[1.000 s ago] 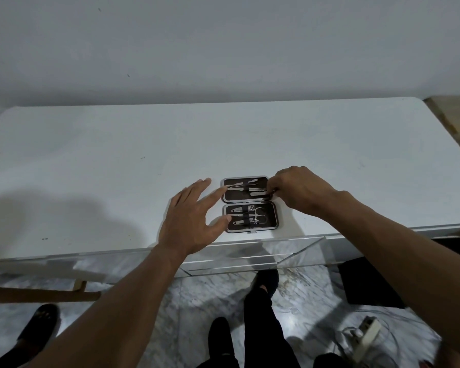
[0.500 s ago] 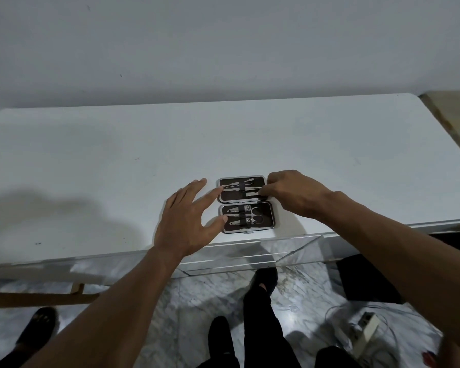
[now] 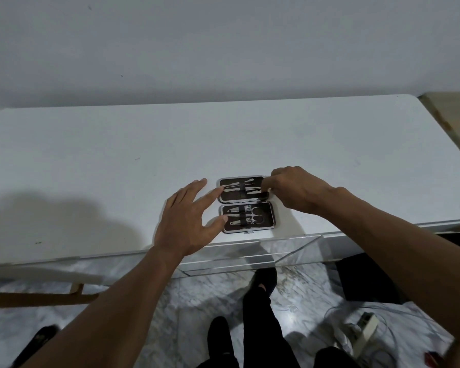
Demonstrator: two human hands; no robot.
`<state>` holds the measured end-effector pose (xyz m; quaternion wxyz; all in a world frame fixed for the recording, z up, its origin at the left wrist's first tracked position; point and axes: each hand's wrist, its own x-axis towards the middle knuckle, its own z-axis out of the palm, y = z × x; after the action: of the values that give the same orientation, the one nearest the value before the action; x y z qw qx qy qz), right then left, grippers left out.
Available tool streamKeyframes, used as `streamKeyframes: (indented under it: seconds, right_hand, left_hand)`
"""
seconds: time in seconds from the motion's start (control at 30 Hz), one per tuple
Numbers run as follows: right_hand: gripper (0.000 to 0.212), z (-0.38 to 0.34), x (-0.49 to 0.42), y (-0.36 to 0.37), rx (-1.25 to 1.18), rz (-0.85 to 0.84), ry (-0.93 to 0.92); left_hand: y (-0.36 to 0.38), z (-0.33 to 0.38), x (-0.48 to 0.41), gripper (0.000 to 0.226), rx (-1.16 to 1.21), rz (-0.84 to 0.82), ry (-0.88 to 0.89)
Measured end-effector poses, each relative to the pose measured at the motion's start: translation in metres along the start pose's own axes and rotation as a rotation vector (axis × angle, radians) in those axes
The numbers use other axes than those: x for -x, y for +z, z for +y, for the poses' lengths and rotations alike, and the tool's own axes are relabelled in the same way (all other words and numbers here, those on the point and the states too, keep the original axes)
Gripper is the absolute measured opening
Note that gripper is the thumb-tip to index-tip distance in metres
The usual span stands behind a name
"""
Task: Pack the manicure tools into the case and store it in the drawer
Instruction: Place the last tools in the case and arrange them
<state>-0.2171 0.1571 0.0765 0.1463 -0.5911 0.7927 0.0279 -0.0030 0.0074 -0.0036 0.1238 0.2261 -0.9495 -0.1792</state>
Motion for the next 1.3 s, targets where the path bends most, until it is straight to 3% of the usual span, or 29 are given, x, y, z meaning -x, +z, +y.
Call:
streamKeyframes:
  seconds: [0.53, 1.07, 1.3]
  right_hand:
    - [0.032, 0.0, -0.003, -0.003, -0.039, 0.004, 0.048]
    - [0.025, 0.005, -0.005, -0.008, -0.338, 0.037, 0.152]
    - [0.023, 0.011, -0.003, -0.003, -0.261, 0.019, 0.091]
  left_hand:
    - [-0.001, 0.0, 0.0, 0.062, -0.005, 0.009, 0.001]
    - [-0.001, 0.001, 0.0, 0.062, -0.002, 0.001, 0.001]
    - [-0.003, 0.002, 0.0, 0.062, 0.018, 0.007, -0.006]
